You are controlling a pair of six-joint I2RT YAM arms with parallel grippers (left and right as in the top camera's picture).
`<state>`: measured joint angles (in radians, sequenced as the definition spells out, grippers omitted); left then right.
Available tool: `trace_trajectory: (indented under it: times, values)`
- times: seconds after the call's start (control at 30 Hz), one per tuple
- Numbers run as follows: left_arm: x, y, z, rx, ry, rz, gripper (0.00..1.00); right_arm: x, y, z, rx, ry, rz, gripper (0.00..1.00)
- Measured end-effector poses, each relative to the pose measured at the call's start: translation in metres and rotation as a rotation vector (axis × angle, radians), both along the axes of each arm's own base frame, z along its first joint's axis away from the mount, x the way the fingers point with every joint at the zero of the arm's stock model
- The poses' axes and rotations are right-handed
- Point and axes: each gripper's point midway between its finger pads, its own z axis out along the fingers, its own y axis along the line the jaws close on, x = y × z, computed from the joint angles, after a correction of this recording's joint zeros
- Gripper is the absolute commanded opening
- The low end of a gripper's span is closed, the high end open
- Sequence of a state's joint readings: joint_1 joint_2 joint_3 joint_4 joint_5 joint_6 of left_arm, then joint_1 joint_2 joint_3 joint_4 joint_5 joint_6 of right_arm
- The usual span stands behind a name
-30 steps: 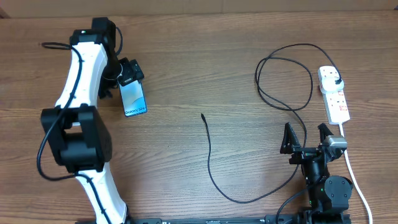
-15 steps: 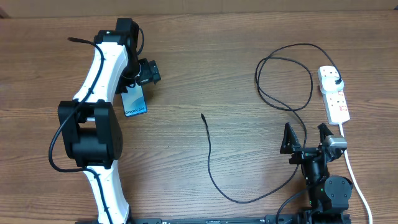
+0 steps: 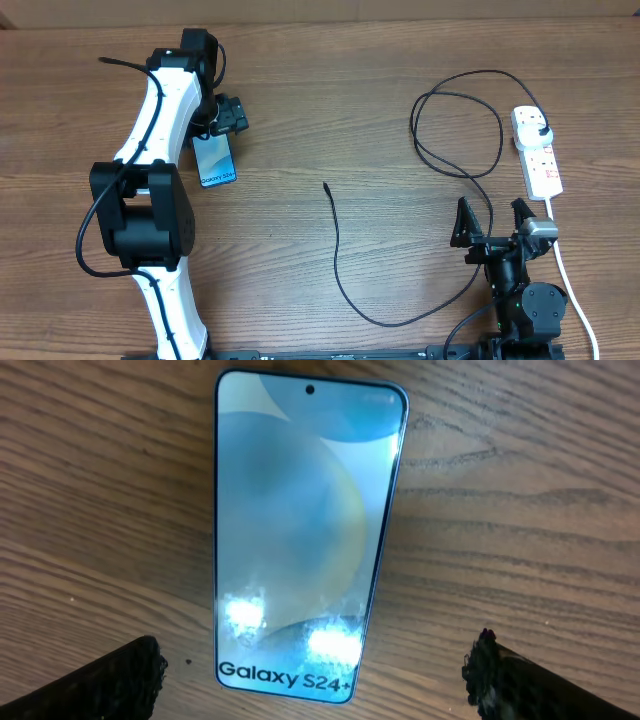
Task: Plug charger to phone and switch on socket
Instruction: 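Move the left gripper forward over the Galaxy S24+ phone, then lower the left gripper and close it on the phone's long edges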
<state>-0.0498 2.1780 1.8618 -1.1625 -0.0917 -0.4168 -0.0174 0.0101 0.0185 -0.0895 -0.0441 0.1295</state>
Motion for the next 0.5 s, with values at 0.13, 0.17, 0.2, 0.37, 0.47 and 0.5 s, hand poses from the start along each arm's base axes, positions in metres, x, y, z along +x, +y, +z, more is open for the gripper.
trace_trajectory:
  times: [0.13,0.17,0.2,0.37,0.47,0.5]
  values:
    - [0.0,0.002,-0.002,0.004,0.005,0.003,1.0,0.0,0.0,0.0,0.0,0.0,0.0,1.0]
    - [0.0,0.003,-0.005,0.004,0.011,0.005,1.0,0.0,0.0,0.0,0.0,0.0,0.001,1.0]
    - [0.0,0.003,-0.01,0.004,0.021,0.005,1.0,0.0,0.0,0.0,0.0,0.0,0.0,1.0]
    - [-0.004,0.003,-0.045,0.008,0.095,0.005,1.0,0.0,0.0,0.0,0.0,0.0,0.0,1.0]
    - [-0.005,0.004,-0.053,0.009,0.11,0.007,1.0,0.0,0.0,0.0,0.0,0.0,0.001,1.0]
    - [-0.004,0.004,-0.054,0.008,0.109,0.007,1.0,0.0,0.0,0.0,0.0,0.0,0.0,1.0]
